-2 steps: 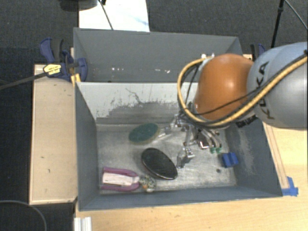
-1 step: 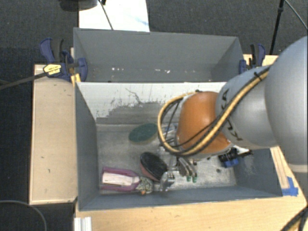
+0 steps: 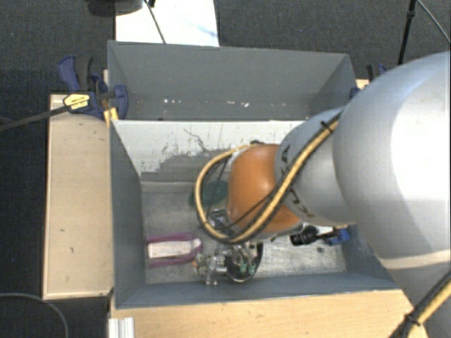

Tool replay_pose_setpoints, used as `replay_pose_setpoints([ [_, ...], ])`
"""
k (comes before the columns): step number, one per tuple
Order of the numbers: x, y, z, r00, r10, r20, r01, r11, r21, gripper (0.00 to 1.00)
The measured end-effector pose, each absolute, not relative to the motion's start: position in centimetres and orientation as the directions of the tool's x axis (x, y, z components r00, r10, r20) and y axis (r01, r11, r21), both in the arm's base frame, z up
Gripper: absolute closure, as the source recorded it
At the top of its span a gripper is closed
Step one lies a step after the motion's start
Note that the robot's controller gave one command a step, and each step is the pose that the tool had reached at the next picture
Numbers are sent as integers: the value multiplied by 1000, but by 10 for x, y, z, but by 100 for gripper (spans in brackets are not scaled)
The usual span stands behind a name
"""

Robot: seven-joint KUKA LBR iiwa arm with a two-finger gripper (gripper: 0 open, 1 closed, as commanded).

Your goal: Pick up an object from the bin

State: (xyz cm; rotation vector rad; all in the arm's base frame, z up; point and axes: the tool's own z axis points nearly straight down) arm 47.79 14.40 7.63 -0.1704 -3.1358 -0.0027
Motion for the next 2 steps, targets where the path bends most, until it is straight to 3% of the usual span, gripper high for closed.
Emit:
replay_pose_setpoints([
  [1, 490, 56, 79, -985, 170, 1, 170, 985, -4, 0],
  [2, 521, 0, 73, -999, 41, -12, 41, 999, 2, 0],
])
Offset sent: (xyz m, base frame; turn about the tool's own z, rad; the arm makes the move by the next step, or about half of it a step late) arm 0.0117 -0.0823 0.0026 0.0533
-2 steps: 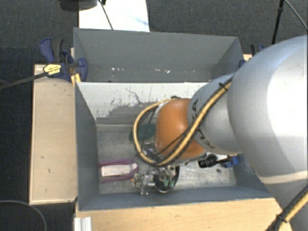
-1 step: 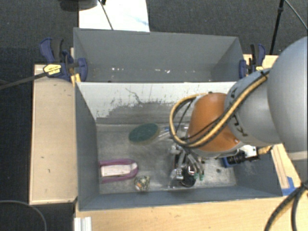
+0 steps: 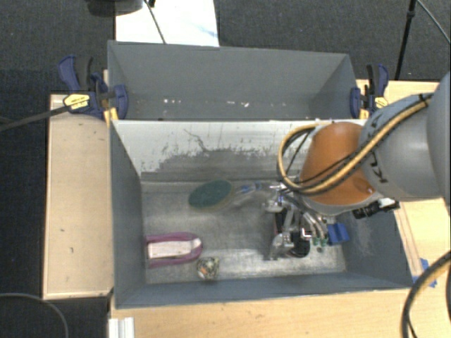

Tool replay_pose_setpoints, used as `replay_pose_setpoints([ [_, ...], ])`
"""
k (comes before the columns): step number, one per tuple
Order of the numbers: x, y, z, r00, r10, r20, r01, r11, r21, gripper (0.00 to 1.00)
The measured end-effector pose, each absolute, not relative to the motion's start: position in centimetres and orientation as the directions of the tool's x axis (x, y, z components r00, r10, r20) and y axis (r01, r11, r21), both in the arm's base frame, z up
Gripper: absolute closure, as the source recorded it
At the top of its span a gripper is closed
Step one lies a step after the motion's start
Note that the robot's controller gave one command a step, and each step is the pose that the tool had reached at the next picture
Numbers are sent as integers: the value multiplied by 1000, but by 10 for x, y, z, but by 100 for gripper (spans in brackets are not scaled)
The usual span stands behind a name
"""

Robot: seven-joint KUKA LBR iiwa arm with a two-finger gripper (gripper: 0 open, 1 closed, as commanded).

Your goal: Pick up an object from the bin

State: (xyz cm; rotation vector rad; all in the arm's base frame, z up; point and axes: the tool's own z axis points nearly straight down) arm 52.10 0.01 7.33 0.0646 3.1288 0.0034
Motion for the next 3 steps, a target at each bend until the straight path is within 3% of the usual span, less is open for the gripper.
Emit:
replay_pose_setpoints([
  [1, 500, -3, 117, -955, -295, -6, -295, 956, -1, 0],
  [2, 496, -25, 70, -955, -295, -7, -295, 955, 1, 0],
  [3, 524, -77, 73, -833, -553, -8, -553, 833, -5, 0],
])
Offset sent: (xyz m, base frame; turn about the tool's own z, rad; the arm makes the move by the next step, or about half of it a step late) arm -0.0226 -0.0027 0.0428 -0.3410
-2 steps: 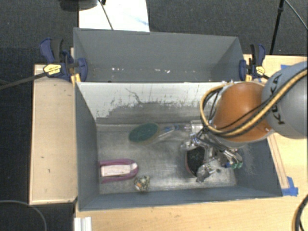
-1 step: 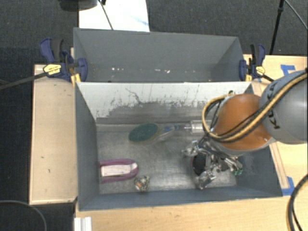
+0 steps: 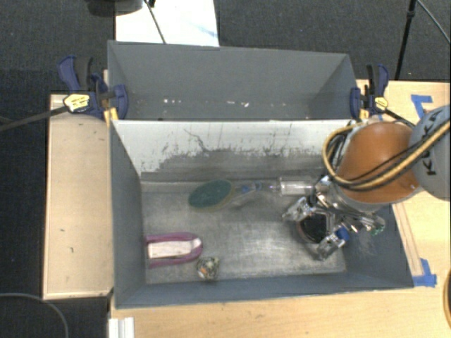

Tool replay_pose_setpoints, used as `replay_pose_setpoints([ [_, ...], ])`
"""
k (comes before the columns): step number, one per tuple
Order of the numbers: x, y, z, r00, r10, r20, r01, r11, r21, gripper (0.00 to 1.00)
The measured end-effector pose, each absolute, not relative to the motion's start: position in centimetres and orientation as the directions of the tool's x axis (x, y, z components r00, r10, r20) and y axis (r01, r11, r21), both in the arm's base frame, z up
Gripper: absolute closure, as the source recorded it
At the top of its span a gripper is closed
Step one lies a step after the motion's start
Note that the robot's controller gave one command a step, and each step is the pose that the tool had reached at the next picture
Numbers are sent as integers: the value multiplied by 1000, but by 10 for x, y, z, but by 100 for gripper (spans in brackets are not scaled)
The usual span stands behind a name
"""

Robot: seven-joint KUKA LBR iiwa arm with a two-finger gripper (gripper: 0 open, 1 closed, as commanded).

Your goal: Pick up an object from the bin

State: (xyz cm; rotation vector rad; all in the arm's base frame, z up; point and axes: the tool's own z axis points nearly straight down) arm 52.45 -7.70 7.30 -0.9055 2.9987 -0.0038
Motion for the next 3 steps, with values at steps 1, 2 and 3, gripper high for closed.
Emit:
replay_pose_setpoints([
  [1, 579, -109, 72, -847, -532, -6, -532, 846, 19, 0],
  [2, 579, -109, 72, -846, -533, -12, -534, 846, 10, 100],
  [3, 587, -132, 259, -649, -761, -6, -761, 649, -9, 100],
])
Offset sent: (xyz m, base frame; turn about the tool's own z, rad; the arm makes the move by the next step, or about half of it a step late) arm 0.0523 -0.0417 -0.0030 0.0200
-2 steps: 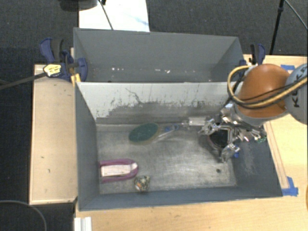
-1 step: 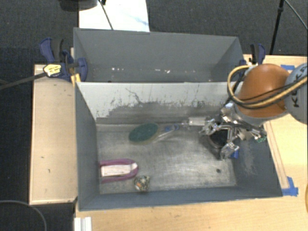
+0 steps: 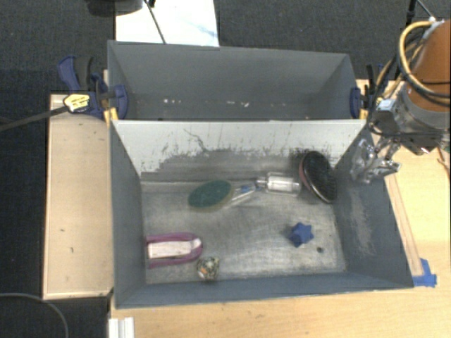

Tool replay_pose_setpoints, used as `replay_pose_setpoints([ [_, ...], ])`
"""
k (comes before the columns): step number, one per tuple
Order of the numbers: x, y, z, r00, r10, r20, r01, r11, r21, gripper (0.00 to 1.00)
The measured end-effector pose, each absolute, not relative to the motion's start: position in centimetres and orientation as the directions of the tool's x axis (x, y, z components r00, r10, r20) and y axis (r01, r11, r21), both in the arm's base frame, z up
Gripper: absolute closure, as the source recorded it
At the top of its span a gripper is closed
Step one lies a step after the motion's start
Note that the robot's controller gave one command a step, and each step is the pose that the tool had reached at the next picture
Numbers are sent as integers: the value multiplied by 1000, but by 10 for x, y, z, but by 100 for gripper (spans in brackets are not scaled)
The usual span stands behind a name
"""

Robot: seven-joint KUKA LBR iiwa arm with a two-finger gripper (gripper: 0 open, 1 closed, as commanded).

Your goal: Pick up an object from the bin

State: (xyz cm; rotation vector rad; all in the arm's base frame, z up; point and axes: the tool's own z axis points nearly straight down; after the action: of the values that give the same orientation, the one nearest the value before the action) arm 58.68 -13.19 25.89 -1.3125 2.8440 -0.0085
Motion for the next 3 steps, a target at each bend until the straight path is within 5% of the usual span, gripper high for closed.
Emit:
replay_pose_setpoints([
  [1, 535, -136, 145, -840, -543, 3, -543, 840, 5, 100],
  [2, 537, -136, 148, -840, -543, -3, -543, 840, 0, 0],
  [3, 572, -124, 106, -888, -459, -19, -459, 888, -13, 0],
])
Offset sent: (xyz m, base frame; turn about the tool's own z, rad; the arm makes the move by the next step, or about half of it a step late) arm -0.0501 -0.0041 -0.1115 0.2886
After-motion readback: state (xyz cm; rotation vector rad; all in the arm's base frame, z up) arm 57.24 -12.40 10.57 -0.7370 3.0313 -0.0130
